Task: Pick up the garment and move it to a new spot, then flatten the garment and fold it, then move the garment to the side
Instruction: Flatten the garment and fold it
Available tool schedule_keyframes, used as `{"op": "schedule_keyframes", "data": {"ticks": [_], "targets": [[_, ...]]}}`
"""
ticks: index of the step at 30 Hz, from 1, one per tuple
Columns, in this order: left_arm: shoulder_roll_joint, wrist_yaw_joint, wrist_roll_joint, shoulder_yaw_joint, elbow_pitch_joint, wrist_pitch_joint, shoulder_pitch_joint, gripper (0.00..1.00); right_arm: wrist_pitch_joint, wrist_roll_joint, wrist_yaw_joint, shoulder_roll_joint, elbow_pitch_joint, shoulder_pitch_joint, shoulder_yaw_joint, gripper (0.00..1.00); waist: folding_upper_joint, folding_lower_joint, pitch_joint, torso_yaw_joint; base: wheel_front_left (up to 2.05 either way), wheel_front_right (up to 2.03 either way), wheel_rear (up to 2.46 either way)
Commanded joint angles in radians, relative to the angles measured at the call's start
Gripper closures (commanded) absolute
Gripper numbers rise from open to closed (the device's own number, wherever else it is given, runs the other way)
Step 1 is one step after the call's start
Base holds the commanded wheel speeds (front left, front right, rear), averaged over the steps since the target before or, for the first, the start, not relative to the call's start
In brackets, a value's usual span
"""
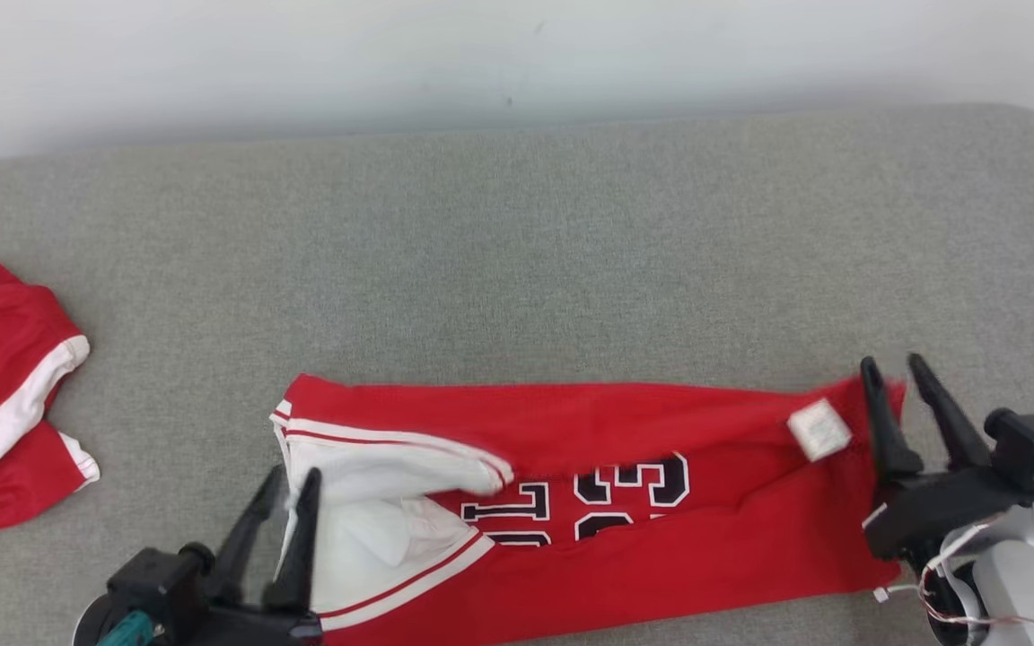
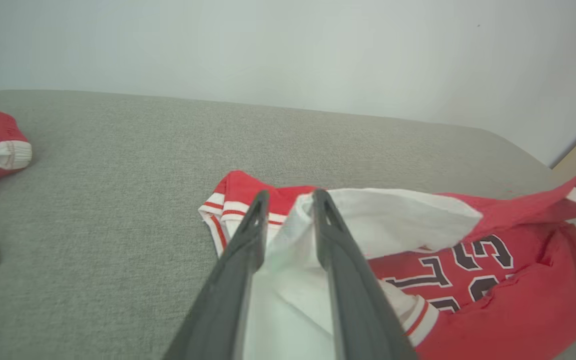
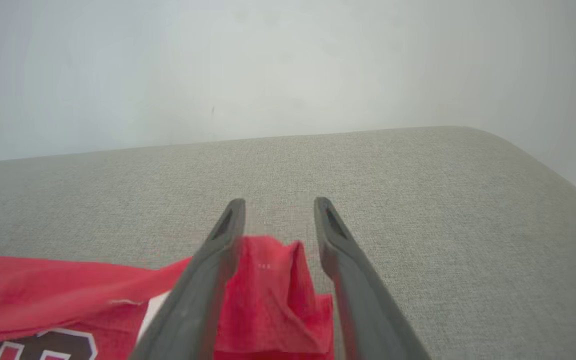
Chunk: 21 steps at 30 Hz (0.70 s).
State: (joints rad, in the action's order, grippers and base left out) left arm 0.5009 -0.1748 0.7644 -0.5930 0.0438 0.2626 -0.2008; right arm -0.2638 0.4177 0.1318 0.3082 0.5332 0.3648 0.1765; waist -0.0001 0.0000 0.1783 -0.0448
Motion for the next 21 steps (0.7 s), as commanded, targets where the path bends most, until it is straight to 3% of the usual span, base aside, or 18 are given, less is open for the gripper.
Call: {"op": "schedule_keyframes", "data": {"ticks": [1, 9, 12, 21], "targets": [[-0.008, 0.005, -0.020, 0.014, 0.003, 0.003, 0.026, 0.00, -0.001, -0.004, -0.001, 0.008, -0.015, -0.023, -0.011, 0.00, 0.0001, 0.0000, -0.020, 0.003, 0.00, 0.00, 0.00], [-0.077, 0.005, -0.109, 0.169, -0.014, 0.003, 0.133, 0.00, 0.000, -0.008, -0.002, 0.020, -0.091, -0.120, -0.038, 0.00, 0.0001, 0.0000, -0.078, 0.000, 0.00, 0.00, 0.00], [-0.111, 0.006, -0.191, 0.263, -0.041, 0.003, 0.180, 0.00, 0.017, 0.000, -0.002, 0.016, -0.054, -0.135, -0.052, 0.00, 0.0001, 0.0000, -0.092, 0.006, 0.00, 0.00, 0.00], [-0.186, 0.052, -0.357, 0.422, -0.066, 0.003, 0.252, 0.00, 0.086, -0.001, -0.002, -0.015, 0.053, -0.097, -0.084, 0.00, 0.0001, 0.0000, -0.091, 0.036, 0.00, 0.00, 0.00]]}}
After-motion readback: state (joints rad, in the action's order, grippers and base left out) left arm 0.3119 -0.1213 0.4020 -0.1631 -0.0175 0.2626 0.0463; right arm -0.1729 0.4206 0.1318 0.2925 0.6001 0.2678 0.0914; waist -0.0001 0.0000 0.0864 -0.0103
